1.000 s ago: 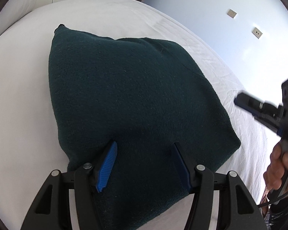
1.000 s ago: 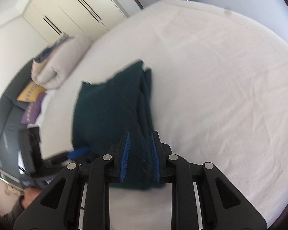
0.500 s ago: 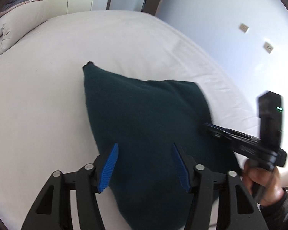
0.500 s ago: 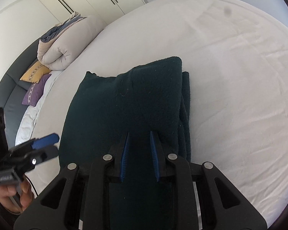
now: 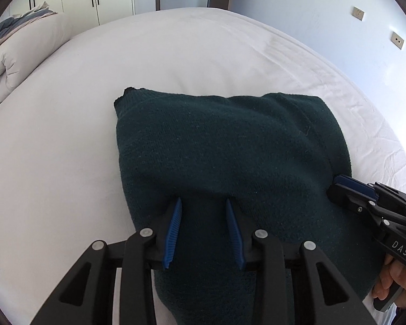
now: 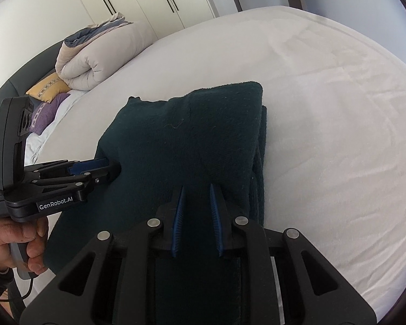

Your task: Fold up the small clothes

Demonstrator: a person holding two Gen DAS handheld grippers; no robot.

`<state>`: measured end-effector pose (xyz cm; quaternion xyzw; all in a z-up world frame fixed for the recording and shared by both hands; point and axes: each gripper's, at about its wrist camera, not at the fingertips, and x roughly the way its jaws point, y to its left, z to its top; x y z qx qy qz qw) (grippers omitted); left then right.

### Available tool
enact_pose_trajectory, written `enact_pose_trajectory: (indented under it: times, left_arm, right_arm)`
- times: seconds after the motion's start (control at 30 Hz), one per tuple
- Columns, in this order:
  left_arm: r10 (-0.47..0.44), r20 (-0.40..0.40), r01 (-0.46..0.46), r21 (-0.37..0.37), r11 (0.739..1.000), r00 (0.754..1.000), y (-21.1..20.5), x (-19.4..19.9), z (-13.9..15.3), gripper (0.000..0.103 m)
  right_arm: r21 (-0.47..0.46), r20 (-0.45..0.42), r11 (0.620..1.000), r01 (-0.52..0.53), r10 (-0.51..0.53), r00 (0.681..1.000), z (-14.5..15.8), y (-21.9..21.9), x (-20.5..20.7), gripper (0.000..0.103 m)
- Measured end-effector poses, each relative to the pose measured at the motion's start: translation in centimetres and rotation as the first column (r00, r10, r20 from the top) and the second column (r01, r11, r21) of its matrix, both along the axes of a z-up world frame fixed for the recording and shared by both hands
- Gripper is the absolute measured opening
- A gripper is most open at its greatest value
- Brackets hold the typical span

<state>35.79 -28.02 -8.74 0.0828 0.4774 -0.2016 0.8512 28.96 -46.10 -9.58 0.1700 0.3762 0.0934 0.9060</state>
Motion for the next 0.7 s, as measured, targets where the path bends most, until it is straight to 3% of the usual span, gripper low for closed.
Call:
enact_pose_trajectory:
  times: [0.07,0.17,0.23,0.37,0.43,0.5,0.57,0.7]
  left_arm:
    - [-0.004,-0.023,0.004,-0.005,1.000,1.000,0.1,0.4,0.6,0.035]
    - [0.023,-0.059,-0.027,-0.076,0.997,0.998,1.4,0.6,2.4,0.034]
    - [0.040,-0.021,-0.042,-0.104,0.994,0.999,1.7,0.4,3.5,0.034]
    - [0.019,0.082,-0.017,-0.023,1.000,0.996,0.2,0.8,4.0,0.034]
    - [0.004,0.051,-0.005,0.016,1.000,0.999,-0.4,2.0,2.4,0.035]
    - [0.010,0.031,-0.009,-0.027,1.000,0.999,0.0,2.6,0.9,0.037]
    - [0.017,0.027,-0.015,-0.056,0.998,0.999,0.5,2.7,0.5,0.038]
    - [0.002,0.059,-0.003,0.021,1.000,0.998,-0.9,2.4,0.2,0.039]
  right_arm:
    - [0.008,0.004,1.000,-0.002,0.002,1.000,-0.1,0.0,0.1,0.017]
    - [0.065,-0.007,0.998,0.013,-0.013,1.000,0.9,-0.3,-0.2,0.018]
    - [0.051,0.006,0.998,0.033,-0.033,0.999,2.4,-0.2,-1.2,0.020]
    - [-0.028,0.038,0.999,0.046,-0.045,0.998,4.4,0.4,-1.5,0.020]
    - [-0.094,0.027,0.995,0.041,-0.039,0.999,4.8,0.8,-0.6,0.020]
    - [-0.144,0.005,0.988,0.048,-0.048,0.999,4.7,0.9,0.9,0.020]
    - [-0.143,-0.042,0.988,0.054,-0.061,0.997,3.9,0.3,2.7,0.020]
    - [-0.113,-0.059,0.993,0.031,-0.038,0.998,2.7,0.1,4.2,0.019]
